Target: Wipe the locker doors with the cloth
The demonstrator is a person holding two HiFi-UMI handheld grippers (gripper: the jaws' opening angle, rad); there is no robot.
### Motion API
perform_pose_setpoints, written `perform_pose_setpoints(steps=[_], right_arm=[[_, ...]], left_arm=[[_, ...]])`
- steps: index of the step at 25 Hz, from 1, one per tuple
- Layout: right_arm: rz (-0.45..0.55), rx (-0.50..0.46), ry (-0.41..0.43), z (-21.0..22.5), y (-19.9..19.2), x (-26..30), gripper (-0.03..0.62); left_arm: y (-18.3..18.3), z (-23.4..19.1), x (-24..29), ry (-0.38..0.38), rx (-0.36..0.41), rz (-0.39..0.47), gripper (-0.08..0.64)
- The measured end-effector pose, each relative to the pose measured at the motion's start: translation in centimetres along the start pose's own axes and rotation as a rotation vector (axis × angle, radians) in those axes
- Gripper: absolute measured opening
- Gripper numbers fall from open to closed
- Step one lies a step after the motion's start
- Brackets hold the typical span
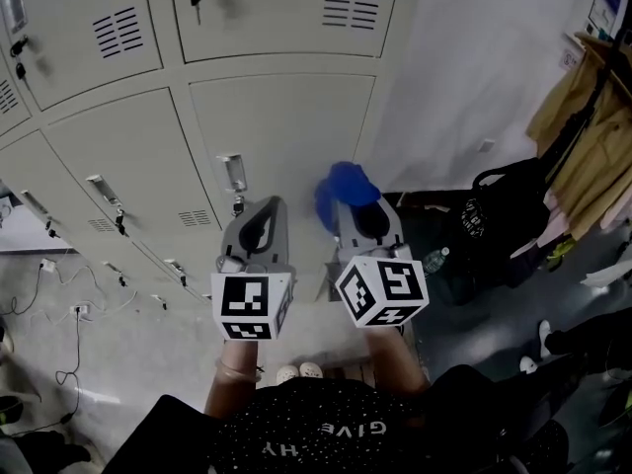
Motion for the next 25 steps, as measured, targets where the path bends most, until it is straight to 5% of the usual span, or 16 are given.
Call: perform_pose_setpoints(steps=[9,16,25], right_arm=[[-0.022,-0.035,0.040,-0.5,-0.2,0.2,0.095],[-0.052,-0.012,0.031,-0.5,-1.0,0.0,0.091],[-0.062,0.005,0.035,-0.4,-1.5,-0.2,0.089]], left_arm=[[-0.4,-0.5,0.0,-0.022,-0.019,-0.030,0.006],[-0.6,-1.5,-0.3,-0.052,-0.195,-0.052,0.006],[-1.3,-1.4,-0.2,-0.062,-0.205,-0.102,0.006]])
Point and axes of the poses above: the fingertips, and each gripper's own axes: x forward along the fingers, z to its right, y out of its top, the point moved 7 cm from there along -x, backward along the fingers, and after that the axes turned 10 degrees about y, right-handed, at the moved point
